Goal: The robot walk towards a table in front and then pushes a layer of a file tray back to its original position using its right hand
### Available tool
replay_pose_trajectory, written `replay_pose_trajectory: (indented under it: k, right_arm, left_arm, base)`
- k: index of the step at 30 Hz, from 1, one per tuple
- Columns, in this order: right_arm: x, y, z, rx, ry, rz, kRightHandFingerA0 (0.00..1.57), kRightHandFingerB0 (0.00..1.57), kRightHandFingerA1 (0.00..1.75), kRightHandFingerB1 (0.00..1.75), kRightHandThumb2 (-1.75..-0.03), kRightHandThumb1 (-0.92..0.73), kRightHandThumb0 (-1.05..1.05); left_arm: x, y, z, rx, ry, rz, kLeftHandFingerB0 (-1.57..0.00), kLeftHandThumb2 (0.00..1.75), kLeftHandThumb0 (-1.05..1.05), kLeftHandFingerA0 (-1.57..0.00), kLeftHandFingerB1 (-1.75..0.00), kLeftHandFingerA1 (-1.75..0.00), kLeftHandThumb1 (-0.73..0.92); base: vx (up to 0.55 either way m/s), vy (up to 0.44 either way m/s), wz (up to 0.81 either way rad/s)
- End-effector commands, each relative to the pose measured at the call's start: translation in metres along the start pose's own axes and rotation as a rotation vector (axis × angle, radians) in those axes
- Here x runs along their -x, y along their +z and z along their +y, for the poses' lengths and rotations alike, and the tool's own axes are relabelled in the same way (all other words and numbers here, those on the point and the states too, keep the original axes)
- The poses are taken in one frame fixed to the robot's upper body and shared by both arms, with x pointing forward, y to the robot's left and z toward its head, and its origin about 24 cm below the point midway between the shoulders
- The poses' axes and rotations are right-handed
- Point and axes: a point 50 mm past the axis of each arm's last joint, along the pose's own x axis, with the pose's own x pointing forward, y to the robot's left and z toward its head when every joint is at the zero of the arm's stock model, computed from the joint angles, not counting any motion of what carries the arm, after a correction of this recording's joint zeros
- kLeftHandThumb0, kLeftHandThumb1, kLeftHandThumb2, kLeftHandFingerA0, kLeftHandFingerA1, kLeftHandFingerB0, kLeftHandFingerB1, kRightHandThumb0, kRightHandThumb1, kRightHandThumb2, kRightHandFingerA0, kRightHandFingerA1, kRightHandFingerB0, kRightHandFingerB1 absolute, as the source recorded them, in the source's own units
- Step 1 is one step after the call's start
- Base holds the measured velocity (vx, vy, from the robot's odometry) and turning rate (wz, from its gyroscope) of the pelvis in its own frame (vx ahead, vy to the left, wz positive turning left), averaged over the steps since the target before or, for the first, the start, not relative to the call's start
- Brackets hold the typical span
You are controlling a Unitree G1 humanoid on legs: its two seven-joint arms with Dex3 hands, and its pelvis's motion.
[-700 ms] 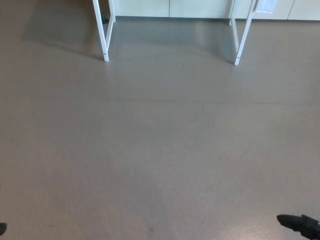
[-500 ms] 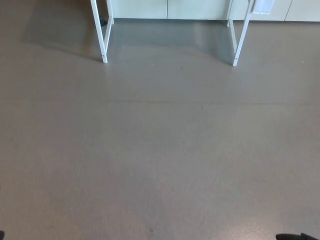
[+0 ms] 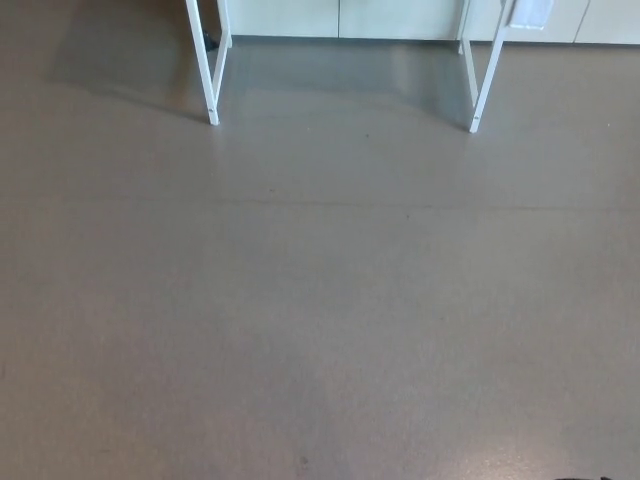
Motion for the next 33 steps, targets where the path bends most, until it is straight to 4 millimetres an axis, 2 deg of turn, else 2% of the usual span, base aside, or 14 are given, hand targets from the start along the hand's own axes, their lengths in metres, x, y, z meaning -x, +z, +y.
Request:
replay_pose_trajectory:
  k: [1,3,4,6,7,12,14,18,28,33]
  right_arm:
    - [-0.010,0.002,-0.006,-0.021,-0.025,0.001,0.64,0.43,0.53,0.45,-0.56,-0.53,-0.32]
    - [-0.013,0.001,-0.008,-0.035,-0.044,0.009,0.65,0.45,0.53,0.45,-0.56,-0.54,-0.35]
    - [-0.013,-0.002,-0.008,-0.034,-0.048,0.015,0.59,0.39,0.62,0.53,-0.76,-0.41,-0.43]
    - [-0.012,-0.006,-0.007,-0.035,-0.047,0.026,0.59,0.39,0.62,0.53,-0.76,-0.41,-0.43]
    - [-0.009,-0.010,-0.004,-0.026,-0.047,0.039,0.65,0.47,0.51,0.44,-0.56,-0.54,-0.36]
    - [-0.006,-0.016,-0.003,-0.037,-0.042,0.052,0.65,0.45,0.53,0.44,-0.56,-0.54,-0.34]
    - [-0.004,-0.018,-0.005,-0.020,-0.035,0.050,0.65,0.43,0.54,0.45,-0.57,-0.55,-0.36]
    - [-0.002,-0.020,-0.005,-0.010,-0.038,0.057,0.64,0.43,0.53,0.44,-0.56,-0.54,-0.33]
    - [-0.003,-0.017,-0.005,0.039,-0.019,0.053,0.66,0.45,0.53,0.44,-0.56,-0.55,-0.36]
    - [-0.003,-0.017,-0.004,0.038,-0.008,0.056,0.65,0.44,0.53,0.44,-0.56,-0.54,-0.34]
  left_arm:
    - [-0.009,0.016,0.007,-0.014,0.027,-0.038,-0.37,0.62,-0.31,-0.52,-0.41,-0.51,0.44]
    - [-0.012,0.016,0.007,0.014,0.028,-0.027,-0.36,0.62,-0.30,-0.50,-0.41,-0.50,0.45]
    - [-0.012,0.014,0.008,0.020,0.027,-0.019,-0.36,0.61,-0.28,-0.50,-0.40,-0.50,0.45]
    - [-0.010,0.010,0.008,0.027,0.027,-0.005,-0.36,0.61,-0.28,-0.50,-0.40,-0.50,0.45]
    - [-0.008,0.006,0.008,0.040,0.011,0.001,-0.37,0.61,-0.21,-0.48,-0.39,-0.48,0.52]
    - [-0.006,0.000,0.006,0.041,0.007,0.008,-0.39,0.60,-0.20,-0.50,-0.39,-0.48,0.52]
    - [-0.007,-0.005,0.005,0.029,0.015,0.021,-0.38,0.63,-0.32,-0.53,-0.42,-0.52,0.43]
    - [-0.005,-0.010,0.003,0.022,0.013,0.040,-0.38,0.62,-0.31,-0.52,-0.41,-0.51,0.44]
    - [-0.004,-0.016,-0.001,0.023,0.017,0.043,-0.39,0.62,-0.30,-0.54,-0.42,-0.52,0.44]
    - [-0.003,-0.019,0.000,0.003,0.017,0.057,-0.40,0.62,-0.29,-0.53,-0.41,-0.51,0.46]
  base:
    - [0.00,0.000,0.00]
    - [0.00,0.000,0.00]
    - [0.00,0.000,0.00]
    - [0.00,0.000,0.00]
    - [0.00,0.000,0.00]
    - [0.04,-0.043,-0.09]
    - [-0.11,0.000,0.14]
    - [0.01,0.033,-0.04]
    - [0.19,0.285,-0.13]
    - [0.22,0.100,0.07]
